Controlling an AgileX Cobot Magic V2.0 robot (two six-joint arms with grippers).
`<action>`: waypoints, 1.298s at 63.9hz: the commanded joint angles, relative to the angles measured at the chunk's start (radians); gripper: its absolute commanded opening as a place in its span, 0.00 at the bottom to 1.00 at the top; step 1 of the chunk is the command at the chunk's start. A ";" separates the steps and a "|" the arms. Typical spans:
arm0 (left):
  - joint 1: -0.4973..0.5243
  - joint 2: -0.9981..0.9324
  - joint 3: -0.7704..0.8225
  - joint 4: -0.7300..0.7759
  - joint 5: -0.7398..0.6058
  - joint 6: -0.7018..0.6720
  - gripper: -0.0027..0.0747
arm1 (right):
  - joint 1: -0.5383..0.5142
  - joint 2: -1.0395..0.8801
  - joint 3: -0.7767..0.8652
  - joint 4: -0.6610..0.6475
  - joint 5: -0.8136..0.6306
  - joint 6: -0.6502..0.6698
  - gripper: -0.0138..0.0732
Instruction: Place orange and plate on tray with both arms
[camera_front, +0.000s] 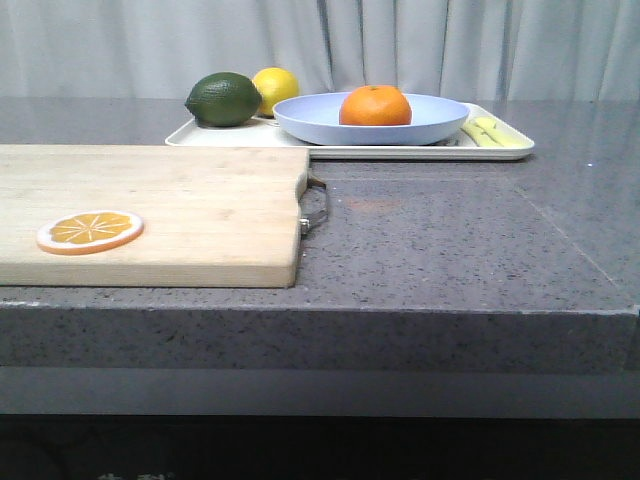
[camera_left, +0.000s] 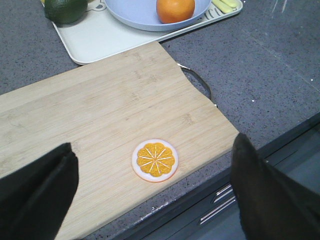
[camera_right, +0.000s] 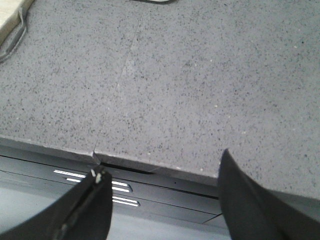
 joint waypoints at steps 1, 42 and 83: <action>0.001 0.001 -0.025 -0.009 -0.069 -0.008 0.81 | -0.001 -0.018 -0.012 -0.006 -0.089 -0.012 0.70; 0.001 0.001 -0.025 -0.009 -0.069 -0.008 0.48 | -0.001 -0.018 -0.012 -0.005 -0.099 -0.012 0.46; 0.001 0.001 -0.025 -0.009 -0.069 -0.008 0.01 | -0.001 -0.018 -0.012 -0.005 -0.103 -0.012 0.08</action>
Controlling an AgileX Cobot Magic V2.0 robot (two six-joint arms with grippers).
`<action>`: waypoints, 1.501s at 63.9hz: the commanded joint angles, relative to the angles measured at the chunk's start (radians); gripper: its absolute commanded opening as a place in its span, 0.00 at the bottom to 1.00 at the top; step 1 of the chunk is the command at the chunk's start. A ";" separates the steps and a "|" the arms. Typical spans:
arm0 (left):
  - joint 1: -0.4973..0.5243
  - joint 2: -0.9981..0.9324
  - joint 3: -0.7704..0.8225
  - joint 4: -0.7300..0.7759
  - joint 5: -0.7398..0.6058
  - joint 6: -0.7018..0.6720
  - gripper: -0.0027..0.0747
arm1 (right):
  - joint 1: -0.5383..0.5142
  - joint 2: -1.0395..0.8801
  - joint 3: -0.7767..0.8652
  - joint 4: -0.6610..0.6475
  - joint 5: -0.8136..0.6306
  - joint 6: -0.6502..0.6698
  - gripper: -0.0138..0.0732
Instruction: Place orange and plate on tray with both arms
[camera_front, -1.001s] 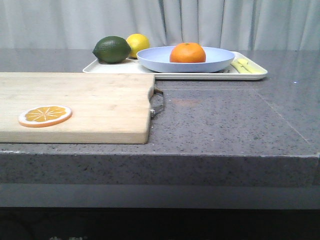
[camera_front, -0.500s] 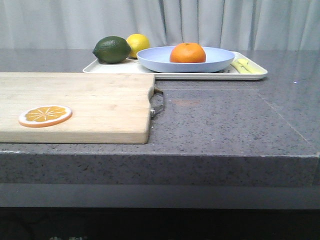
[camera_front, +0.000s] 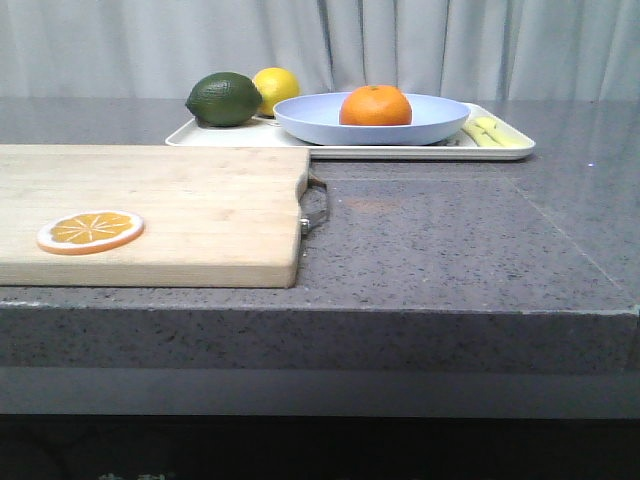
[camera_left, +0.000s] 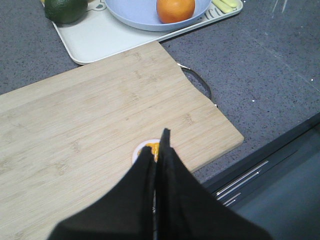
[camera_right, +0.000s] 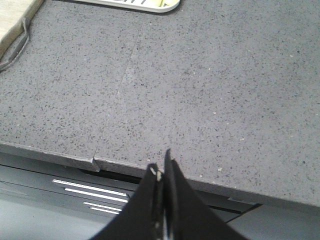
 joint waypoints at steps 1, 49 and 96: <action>0.001 0.001 -0.025 -0.009 -0.069 -0.008 0.01 | -0.001 0.005 -0.024 -0.005 -0.072 -0.010 0.08; 0.467 -0.571 0.674 -0.009 -0.715 0.003 0.01 | -0.001 0.005 -0.024 -0.005 -0.069 -0.010 0.08; 0.517 -0.729 0.891 -0.069 -0.831 0.003 0.01 | -0.001 0.005 -0.024 -0.005 -0.065 -0.010 0.08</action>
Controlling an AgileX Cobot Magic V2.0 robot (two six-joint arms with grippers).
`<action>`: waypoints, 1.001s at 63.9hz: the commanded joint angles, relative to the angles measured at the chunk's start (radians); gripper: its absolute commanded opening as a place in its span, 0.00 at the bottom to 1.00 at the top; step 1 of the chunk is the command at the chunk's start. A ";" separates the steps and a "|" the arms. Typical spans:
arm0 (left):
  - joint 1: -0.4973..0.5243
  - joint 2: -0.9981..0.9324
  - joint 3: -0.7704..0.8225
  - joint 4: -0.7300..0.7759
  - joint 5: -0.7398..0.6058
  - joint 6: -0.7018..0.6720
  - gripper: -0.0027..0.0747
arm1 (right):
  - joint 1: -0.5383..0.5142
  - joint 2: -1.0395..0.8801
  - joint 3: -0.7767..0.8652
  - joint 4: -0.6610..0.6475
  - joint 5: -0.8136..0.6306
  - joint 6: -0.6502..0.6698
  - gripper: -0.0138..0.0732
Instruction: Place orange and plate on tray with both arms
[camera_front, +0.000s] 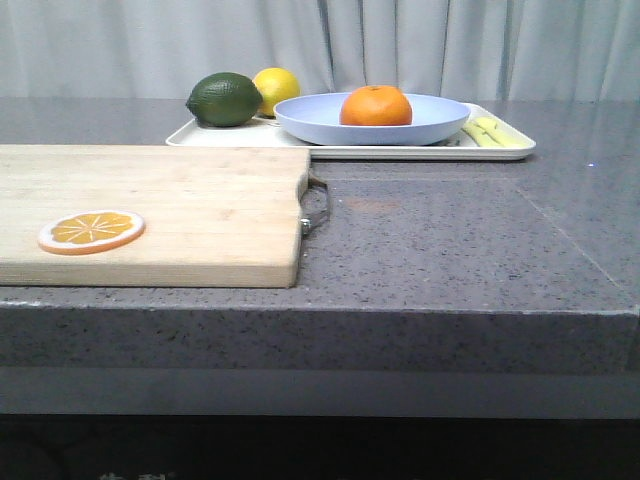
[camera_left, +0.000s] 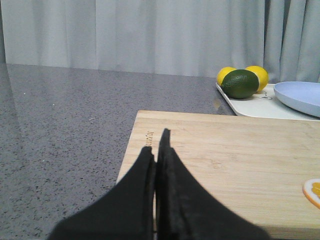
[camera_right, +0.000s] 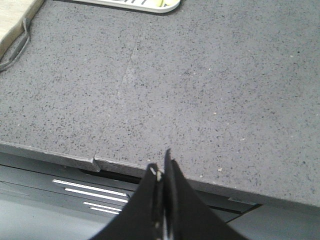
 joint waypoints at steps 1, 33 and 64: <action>0.003 -0.020 0.005 -0.009 -0.082 0.001 0.01 | -0.001 0.005 -0.024 -0.005 -0.063 -0.010 0.08; 0.003 -0.020 0.005 -0.009 -0.082 0.001 0.01 | -0.001 0.005 -0.024 -0.005 -0.063 -0.010 0.08; 0.003 -0.020 0.005 -0.009 -0.082 0.001 0.01 | -0.008 -0.411 0.581 -0.063 -0.848 -0.010 0.08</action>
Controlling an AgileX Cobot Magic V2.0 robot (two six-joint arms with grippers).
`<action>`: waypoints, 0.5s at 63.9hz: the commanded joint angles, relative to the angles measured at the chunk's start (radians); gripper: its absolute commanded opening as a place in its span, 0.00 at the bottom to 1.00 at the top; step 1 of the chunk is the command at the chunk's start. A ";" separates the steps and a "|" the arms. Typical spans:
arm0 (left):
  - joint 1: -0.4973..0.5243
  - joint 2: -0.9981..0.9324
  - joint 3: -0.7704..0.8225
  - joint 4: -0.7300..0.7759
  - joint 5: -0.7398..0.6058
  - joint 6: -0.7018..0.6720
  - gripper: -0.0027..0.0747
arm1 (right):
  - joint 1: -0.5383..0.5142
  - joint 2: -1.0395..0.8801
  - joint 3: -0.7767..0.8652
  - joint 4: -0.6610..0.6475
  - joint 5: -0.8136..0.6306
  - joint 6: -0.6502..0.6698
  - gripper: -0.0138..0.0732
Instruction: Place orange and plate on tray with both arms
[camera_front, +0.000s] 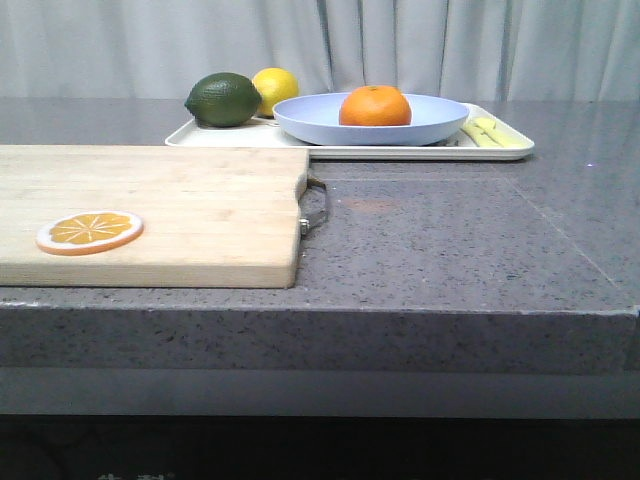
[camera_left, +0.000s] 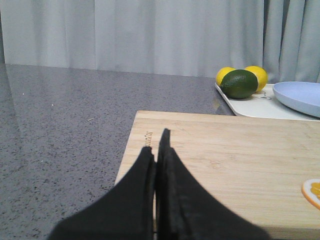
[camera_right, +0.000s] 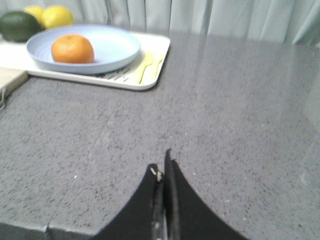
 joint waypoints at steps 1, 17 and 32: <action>0.003 -0.020 0.005 -0.009 -0.082 -0.001 0.01 | -0.011 -0.055 0.084 -0.012 -0.244 -0.008 0.08; 0.003 -0.020 0.005 -0.009 -0.082 -0.001 0.01 | -0.045 -0.137 0.226 -0.004 -0.375 -0.008 0.08; 0.003 -0.020 0.005 -0.009 -0.082 -0.001 0.01 | -0.056 -0.137 0.226 -0.004 -0.371 -0.008 0.08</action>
